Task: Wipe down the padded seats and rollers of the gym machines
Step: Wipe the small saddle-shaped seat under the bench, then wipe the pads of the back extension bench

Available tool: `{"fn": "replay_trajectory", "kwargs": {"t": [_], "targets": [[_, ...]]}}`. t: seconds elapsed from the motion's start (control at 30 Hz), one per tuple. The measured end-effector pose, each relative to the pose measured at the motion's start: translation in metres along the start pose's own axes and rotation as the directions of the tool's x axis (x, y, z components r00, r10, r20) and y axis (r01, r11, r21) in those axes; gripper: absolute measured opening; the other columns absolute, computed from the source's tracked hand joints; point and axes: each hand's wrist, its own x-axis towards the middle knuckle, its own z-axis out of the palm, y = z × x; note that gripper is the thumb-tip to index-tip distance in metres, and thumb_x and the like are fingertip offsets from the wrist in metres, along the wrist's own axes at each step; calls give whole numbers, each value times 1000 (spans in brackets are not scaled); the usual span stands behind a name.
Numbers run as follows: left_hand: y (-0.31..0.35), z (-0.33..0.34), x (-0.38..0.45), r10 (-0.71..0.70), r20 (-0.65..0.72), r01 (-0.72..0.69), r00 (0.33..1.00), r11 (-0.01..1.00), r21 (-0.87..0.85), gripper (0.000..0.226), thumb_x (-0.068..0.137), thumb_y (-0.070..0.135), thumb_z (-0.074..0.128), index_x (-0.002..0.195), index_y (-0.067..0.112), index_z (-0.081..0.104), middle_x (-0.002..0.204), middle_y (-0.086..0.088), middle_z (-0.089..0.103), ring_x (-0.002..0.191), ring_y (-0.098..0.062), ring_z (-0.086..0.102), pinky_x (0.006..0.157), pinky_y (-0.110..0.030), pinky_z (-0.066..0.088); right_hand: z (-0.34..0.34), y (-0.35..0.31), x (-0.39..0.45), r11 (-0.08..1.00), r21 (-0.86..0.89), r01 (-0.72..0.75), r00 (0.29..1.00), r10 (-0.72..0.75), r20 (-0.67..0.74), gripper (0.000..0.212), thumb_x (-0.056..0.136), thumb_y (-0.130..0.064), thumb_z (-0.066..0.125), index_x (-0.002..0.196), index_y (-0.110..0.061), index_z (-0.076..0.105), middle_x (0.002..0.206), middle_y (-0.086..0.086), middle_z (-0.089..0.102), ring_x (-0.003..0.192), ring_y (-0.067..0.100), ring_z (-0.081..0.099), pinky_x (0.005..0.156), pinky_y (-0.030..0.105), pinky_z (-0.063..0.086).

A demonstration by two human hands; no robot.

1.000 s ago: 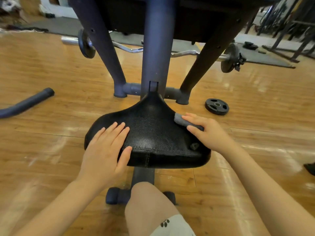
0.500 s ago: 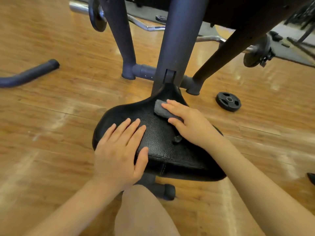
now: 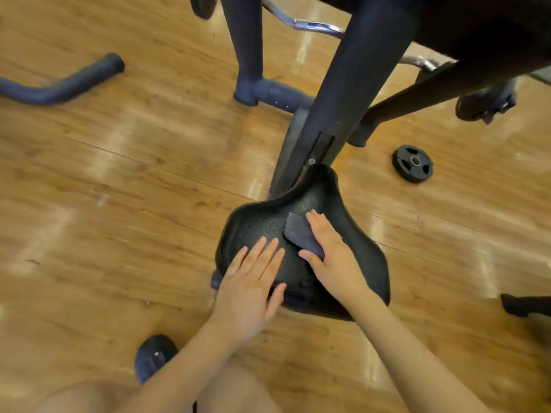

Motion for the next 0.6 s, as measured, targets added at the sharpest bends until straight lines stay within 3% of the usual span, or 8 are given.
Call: {"fn": "replay_trajectory", "kwargs": {"t": [0.07, 0.13, 0.23, 0.3, 0.37, 0.4, 0.5, 0.6], "targets": [[7, -21, 0, -52, 175, 46, 983, 998, 40, 55, 93, 38, 34, 139, 10, 44, 147, -7, 40, 141, -18, 21, 114, -38, 19, 0, -10, 5, 991, -58, -120, 992, 118, -34, 61, 95, -16, 51, 147, -14, 20, 152, -9, 14, 142, 8, 5, 115, 24, 8], [12, -47, 0, -98, 369, 60, 924, 992, 113, 57, 100, 38, 26, 150, 12, 20, 158, -6, 12, 144, -17, -2, 117, -39, 5, -3, -28, 5, 961, -171, -215, 976, 216, -16, 55, 99, -15, 41, 148, -10, 17, 155, 3, 15, 144, 17, 7, 117, 31, 10], [22, -107, -10, -201, 520, 105, 830, 972, 209, 58, 102, 39, 21, 151, 12, 4, 159, -5, -3, 146, -21, -8, 116, -40, -3, -24, -67, -6, 933, -344, -108, 970, 174, 167, 53, 99, -12, 38, 148, -10, 18, 155, 6, 18, 143, 20, 11, 117, 33, 12], [25, -151, -22, -281, 470, 171, 836, 949, 264, 55, 101, 35, 22, 150, 9, 18, 158, -7, 10, 146, -24, 9, 116, -42, 11, -49, -104, -17, 902, -427, 67, 963, 54, 265, 56, 97, -12, 41, 148, -12, 18, 155, 7, 17, 143, 22, 12, 117, 35, 12], [31, -199, -35, -380, 368, 265, 849, 907, 326, 56, 93, 34, 24, 138, 8, 48, 148, -8, 38, 136, -25, 37, 108, -44, 32, -78, -146, -30, 866, -453, 212, 940, -54, 336, 61, 95, -14, 48, 148, -12, 17, 156, 8, 15, 143, 24, 11, 116, 36, 8], [36, -225, -40, -422, 323, 312, 847, 887, 340, 57, 91, 35, 25, 133, 9, 54, 144, -7, 44, 133, -25, 41, 105, -45, 35, -92, -168, -36, 845, -456, 279, 923, -105, 370, 63, 93, -15, 50, 148, -11, 18, 155, 8, 16, 143, 25, 12, 115, 37, 7], [54, -296, -53, -531, 306, 417, 790, 831, 367, 61, 94, 38, 21, 145, 7, 32, 155, -9, 23, 144, -25, 18, 114, -47, 15, -130, -231, -53, 766, -452, 456, 869, -275, 411, 64, 88, -19, 57, 143, -9, 26, 148, 9, 29, 137, 27, 23, 113, 36, 15], [65, -353, -63, -596, 265, 490, 758, 788, 372, 60, 99, 38, 25, 151, 10, 10, 159, -7, 3, 146, -21, -1, 116, -44, -1, -153, -292, -65, 702, -437, 562, 815, -379, 439, 69, 88, -14, 58, 146, -10, 21, 152, 8, 21, 140, 26, 16, 114, 36, 12]]}}
